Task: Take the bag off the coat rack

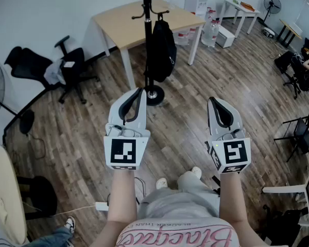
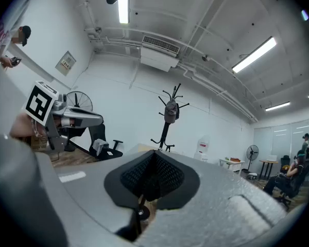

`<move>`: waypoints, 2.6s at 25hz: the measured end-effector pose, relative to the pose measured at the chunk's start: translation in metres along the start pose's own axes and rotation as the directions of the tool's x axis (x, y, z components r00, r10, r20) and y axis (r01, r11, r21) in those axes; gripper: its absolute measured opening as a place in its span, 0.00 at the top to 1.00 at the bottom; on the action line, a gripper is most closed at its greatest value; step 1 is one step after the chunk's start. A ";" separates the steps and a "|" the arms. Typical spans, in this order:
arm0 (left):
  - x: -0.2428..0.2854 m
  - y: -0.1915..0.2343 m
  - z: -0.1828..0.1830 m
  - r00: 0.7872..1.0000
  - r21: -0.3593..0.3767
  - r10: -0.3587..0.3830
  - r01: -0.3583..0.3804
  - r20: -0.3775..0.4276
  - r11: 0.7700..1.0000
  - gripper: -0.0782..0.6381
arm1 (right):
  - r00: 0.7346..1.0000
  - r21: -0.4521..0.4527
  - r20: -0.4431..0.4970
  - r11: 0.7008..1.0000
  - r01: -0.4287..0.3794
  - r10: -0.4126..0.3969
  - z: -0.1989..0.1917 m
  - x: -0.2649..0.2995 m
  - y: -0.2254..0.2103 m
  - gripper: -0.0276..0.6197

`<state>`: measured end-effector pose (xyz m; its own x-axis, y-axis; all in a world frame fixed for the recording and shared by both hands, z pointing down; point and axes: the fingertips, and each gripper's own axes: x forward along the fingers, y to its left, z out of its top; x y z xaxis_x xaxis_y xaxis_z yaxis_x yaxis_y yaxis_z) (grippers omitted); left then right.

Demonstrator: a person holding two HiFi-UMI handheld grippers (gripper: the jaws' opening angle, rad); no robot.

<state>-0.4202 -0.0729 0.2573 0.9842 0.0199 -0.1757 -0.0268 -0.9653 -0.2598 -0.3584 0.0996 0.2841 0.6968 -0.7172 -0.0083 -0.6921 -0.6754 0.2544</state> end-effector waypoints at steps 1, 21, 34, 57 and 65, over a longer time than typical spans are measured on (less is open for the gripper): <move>0.001 0.001 0.000 1.000 -0.001 0.002 -0.002 0.002 1.000 0.86 | 1.000 -0.009 -0.004 1.000 -0.002 0.002 0.000 0.002 0.000 0.95; 0.101 -0.001 -0.011 1.000 0.033 0.009 -0.010 0.021 0.999 0.86 | 0.994 0.043 0.056 0.994 -0.100 0.097 -0.029 0.090 -0.059 0.95; 0.237 -0.006 -0.034 0.997 0.064 0.079 -0.077 -0.021 0.995 0.86 | 0.978 0.065 0.100 0.980 -0.188 0.181 -0.053 0.197 -0.156 0.95; 0.332 0.024 -0.079 0.981 0.063 0.167 -0.161 -0.094 0.985 0.86 | 0.969 0.057 0.099 0.971 -0.233 0.227 -0.081 0.294 -0.214 0.95; 0.380 0.046 -0.101 0.978 0.059 0.180 -0.175 -0.107 0.983 0.86 | 0.963 0.058 0.104 0.965 -0.255 0.248 -0.091 0.347 -0.229 0.95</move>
<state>-0.0297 -0.1358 0.2749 0.9762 -0.1823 -0.1173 -0.2087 -0.9369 -0.2806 0.0589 0.0205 0.3108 0.4799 -0.8761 -0.0450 -0.8566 -0.4791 0.1918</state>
